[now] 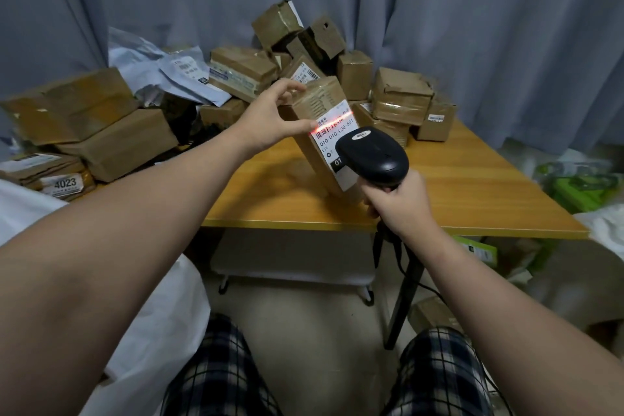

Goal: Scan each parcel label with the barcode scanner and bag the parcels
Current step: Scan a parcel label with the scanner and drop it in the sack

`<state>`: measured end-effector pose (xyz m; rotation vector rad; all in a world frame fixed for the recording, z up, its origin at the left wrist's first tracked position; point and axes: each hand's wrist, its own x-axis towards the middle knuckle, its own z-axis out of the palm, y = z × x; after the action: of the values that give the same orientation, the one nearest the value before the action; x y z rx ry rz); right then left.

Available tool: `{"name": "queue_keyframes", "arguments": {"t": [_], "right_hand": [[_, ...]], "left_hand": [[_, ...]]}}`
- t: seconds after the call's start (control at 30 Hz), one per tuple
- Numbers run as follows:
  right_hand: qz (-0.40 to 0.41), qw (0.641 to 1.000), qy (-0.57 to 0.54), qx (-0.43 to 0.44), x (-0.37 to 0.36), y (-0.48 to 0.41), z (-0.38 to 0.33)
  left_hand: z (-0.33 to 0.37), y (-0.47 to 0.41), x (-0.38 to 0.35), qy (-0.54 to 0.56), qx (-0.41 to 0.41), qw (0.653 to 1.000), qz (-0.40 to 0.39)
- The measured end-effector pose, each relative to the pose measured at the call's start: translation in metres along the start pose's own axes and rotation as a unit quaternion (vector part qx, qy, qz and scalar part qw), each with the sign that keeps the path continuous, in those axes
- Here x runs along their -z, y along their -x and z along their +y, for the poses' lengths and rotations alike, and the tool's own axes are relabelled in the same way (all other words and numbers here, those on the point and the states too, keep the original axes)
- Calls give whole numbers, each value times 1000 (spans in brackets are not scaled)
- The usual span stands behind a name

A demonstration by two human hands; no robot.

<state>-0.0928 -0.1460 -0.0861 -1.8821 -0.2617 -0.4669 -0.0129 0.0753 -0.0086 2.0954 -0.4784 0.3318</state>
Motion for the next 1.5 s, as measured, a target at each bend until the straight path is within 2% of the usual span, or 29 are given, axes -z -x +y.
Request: {"name": "queue_keyframes", "arguments": {"t": [0.3, 1.13, 1.3, 1.4, 1.5], "right_hand": [[29, 999, -12, -6, -4, 8, 7], [30, 999, -7, -20, -2, 15, 15], [19, 1000, 0, -9, -2, 12, 10], [36, 999, -12, -14, -6, 9, 4], [20, 999, -28, -4, -20, 8, -12]], "left_hand": [[8, -11, 4, -56, -9, 998, -7], [-1, -17, 0, -38, -7, 999, 6], [-6, -4, -1, -63, -41, 996, 41], [-2, 13, 2, -48, -60, 994, 71], [4, 40, 18, -28, -75, 991, 108]]}}
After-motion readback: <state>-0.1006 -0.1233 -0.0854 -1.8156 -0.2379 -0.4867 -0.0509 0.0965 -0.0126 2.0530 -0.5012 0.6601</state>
